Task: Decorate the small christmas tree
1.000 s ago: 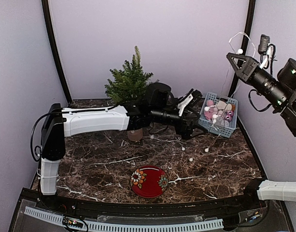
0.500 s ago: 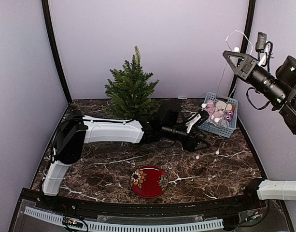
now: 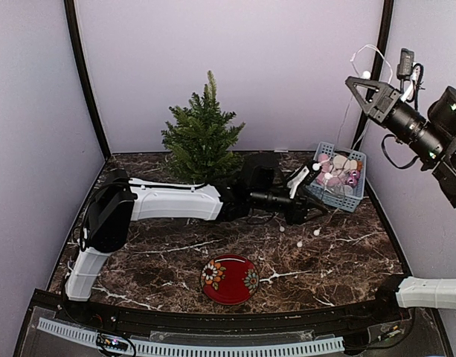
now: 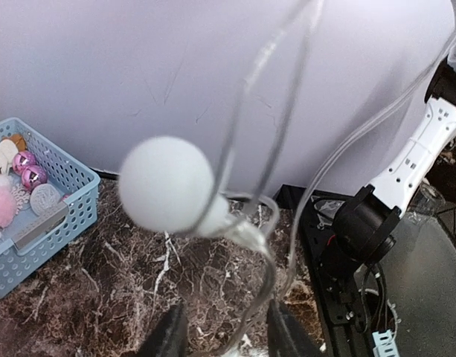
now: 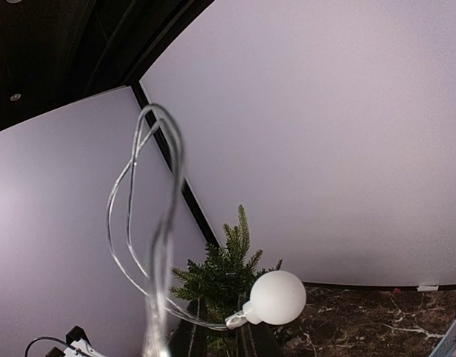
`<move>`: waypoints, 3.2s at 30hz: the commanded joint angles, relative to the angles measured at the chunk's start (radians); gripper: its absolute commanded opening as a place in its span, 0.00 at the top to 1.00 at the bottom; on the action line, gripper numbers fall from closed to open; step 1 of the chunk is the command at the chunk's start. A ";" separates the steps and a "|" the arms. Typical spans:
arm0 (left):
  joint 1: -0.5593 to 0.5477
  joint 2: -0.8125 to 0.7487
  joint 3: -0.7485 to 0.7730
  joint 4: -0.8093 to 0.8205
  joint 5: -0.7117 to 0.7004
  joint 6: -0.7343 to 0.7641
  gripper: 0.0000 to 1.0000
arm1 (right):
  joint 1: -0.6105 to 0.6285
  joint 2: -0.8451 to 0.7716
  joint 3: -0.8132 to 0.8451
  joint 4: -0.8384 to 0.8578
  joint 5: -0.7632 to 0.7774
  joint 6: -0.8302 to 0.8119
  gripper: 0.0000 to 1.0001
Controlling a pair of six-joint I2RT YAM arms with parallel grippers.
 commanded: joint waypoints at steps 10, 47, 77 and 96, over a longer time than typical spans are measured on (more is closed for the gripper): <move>-0.015 -0.116 -0.134 0.060 -0.072 0.005 1.00 | -0.005 -0.018 0.071 -0.121 0.355 -0.066 1.00; 0.165 -0.127 0.589 -0.485 -0.202 0.548 1.00 | 0.002 0.167 -0.080 -0.027 0.303 -0.016 1.00; 0.147 -0.127 0.545 -0.623 -0.154 0.406 1.00 | 0.088 -0.296 -0.659 0.104 0.055 0.082 0.03; 0.145 -0.124 0.541 -0.617 -0.158 0.358 1.00 | 0.557 0.473 -0.638 0.716 0.402 0.118 0.34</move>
